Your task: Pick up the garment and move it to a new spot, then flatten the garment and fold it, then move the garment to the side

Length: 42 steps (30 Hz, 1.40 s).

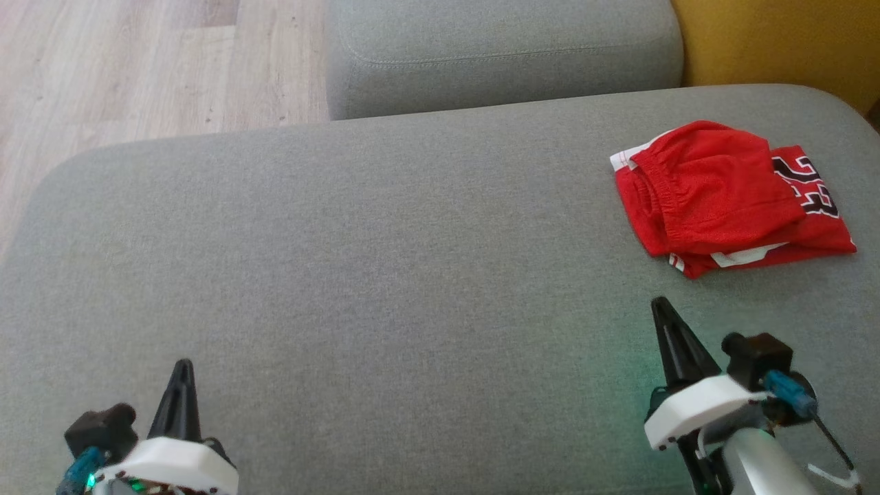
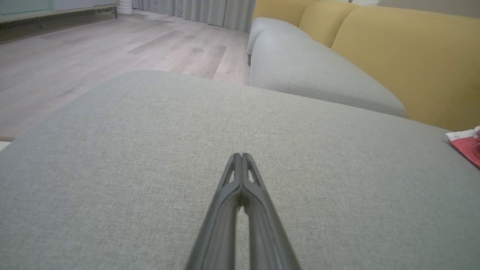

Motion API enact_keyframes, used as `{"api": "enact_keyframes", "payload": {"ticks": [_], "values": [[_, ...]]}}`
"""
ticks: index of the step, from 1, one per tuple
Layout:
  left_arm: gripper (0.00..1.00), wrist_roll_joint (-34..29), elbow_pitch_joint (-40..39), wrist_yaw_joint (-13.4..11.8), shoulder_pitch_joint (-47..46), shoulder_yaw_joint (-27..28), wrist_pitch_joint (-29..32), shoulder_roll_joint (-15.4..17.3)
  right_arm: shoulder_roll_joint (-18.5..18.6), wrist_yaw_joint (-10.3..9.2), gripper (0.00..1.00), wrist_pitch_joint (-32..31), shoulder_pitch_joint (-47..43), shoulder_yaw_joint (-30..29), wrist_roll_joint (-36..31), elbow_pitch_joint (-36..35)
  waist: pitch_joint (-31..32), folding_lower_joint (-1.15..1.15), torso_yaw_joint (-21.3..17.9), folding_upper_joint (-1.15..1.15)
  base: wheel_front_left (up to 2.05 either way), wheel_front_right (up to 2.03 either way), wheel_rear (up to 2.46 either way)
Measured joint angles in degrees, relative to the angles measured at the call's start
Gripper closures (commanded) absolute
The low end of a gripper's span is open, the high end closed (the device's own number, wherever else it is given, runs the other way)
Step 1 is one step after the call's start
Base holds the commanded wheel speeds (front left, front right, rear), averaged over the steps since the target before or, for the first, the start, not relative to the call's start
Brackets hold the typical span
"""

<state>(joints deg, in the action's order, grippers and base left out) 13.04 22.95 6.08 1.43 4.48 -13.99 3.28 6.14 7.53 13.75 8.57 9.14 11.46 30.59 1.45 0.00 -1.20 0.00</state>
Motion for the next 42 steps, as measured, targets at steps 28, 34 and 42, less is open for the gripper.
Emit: {"api": "enact_keyframes", "payload": {"ticks": [28,34,42], "values": [[1.0,17.78,-1.44,0.03,-0.55,0.01,4.41,0.01,-0.45,0.0,1.0,-4.28,0.12,-3.66,18.09,-3.24,-0.38,0.0,0.28,0.0,0.0,0.0,0.0],[1.0,21.65,-2.01,0.04,-0.57,0.01,5.39,0.0,-0.57,0.0,1.0,-5.55,0.09,-4.32,22.02,-3.92,-0.46,0.0,0.34,0.0,0.0,0.0,0.0],[1.0,26.75,-2.38,0.05,-0.83,0.01,6.75,-0.03,-1.0,0.0,1.0,-6.76,-0.02,-5.59,27.17,-4.67,-0.57,0.0,0.42,0.0,0.0,0.0,0.0]]}}
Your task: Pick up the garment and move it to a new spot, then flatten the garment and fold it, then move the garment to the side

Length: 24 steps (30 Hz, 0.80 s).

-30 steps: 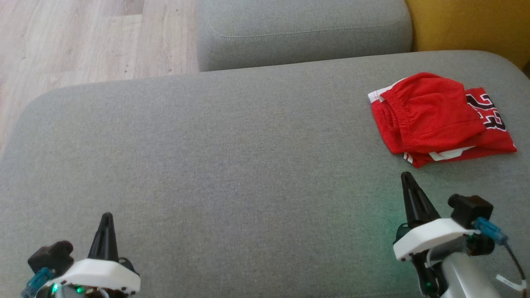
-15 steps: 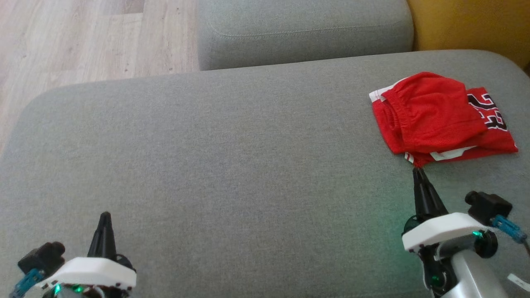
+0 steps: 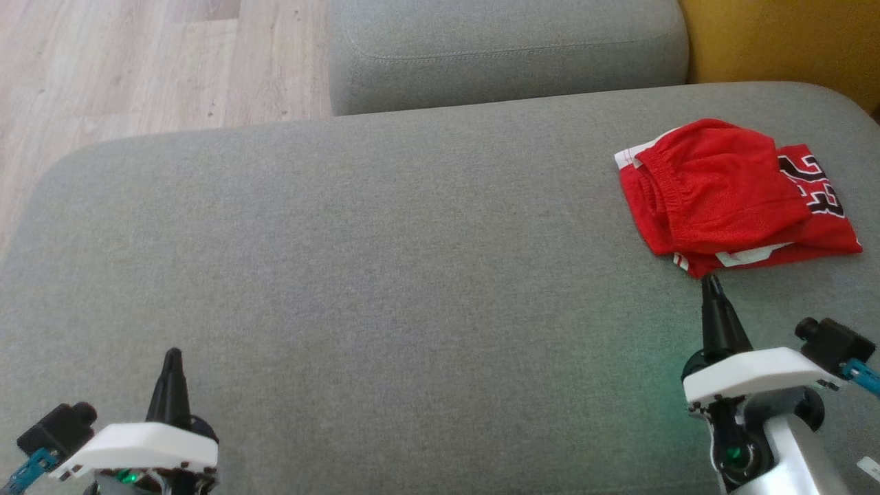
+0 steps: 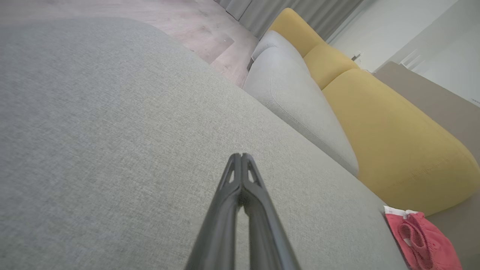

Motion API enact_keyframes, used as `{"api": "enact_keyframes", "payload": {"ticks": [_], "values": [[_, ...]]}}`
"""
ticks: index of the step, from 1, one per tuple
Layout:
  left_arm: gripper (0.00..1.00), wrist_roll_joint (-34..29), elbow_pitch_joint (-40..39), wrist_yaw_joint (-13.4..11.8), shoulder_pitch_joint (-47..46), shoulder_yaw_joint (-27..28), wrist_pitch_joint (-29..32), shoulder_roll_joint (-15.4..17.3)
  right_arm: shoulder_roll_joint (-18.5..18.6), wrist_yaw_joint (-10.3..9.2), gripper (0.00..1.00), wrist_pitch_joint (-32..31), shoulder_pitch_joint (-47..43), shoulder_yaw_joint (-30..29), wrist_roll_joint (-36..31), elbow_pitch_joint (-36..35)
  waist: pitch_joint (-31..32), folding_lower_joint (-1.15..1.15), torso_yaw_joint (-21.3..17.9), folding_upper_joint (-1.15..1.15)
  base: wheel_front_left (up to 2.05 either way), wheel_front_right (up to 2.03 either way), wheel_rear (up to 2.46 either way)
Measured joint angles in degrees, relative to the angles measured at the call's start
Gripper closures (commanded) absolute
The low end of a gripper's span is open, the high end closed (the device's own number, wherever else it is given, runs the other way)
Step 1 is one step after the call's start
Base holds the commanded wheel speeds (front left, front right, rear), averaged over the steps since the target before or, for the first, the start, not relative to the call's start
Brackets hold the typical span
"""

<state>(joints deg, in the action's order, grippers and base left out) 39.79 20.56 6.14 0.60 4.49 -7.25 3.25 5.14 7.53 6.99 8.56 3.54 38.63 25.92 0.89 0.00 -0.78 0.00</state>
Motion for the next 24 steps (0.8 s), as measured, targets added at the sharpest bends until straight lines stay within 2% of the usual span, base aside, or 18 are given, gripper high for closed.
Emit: {"api": "enact_keyframes", "payload": {"ticks": [24], "values": [[1.0,14.6,-1.13,0.42,-0.96,0.01,3.81,-0.19,-0.75,0.0,1.0,-3.58,-1.13,-2.94,14.88,-2.9,-0.3,0.0,0.22,0.0,0.0,0.0,0.0]]}}
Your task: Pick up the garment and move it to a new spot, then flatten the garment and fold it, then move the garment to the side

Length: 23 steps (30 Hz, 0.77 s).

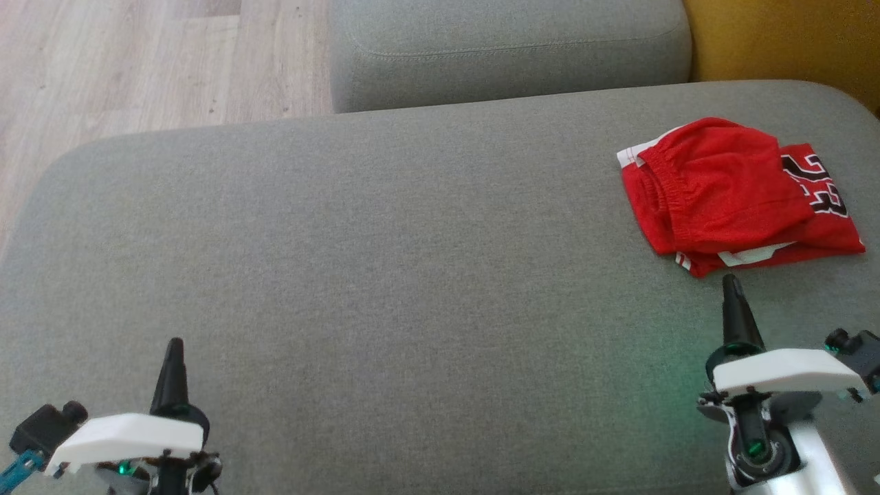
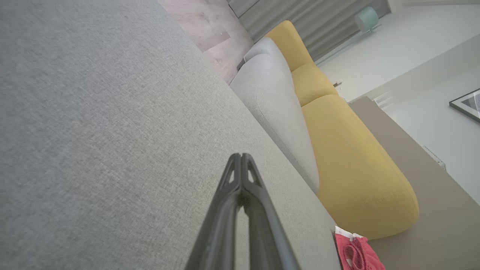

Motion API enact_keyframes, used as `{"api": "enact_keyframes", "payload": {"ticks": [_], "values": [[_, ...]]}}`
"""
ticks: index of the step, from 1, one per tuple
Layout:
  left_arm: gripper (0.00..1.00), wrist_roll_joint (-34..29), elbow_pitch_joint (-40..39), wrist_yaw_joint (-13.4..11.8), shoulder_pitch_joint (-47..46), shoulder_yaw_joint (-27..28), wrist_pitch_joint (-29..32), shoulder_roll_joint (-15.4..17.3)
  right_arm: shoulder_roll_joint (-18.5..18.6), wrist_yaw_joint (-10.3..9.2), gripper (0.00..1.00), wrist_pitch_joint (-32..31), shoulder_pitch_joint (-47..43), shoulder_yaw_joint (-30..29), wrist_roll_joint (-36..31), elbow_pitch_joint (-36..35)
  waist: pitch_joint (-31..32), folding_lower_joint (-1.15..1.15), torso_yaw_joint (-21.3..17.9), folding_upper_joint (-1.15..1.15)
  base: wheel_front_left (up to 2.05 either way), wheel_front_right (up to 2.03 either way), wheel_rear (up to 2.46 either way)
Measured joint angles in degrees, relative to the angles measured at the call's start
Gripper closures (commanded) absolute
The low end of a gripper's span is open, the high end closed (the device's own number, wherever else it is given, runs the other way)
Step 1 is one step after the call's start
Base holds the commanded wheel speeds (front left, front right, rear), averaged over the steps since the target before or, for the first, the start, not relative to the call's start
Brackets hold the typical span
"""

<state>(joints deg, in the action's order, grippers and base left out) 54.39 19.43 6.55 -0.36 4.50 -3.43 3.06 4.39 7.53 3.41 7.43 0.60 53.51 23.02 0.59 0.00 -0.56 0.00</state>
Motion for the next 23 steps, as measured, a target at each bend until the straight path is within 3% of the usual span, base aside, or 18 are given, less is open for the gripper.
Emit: {"api": "enact_keyframes", "payload": {"ticks": [23], "values": [[1.0,14.6,-1.12,0.09,-1.23,0.02,3.87,-0.16,-0.36,0.0,1.0,-3.82,-0.71,-3.23,14.9,-2.56,-0.3,0.0,0.22,0.0,0.0,0.0,0.0]]}}
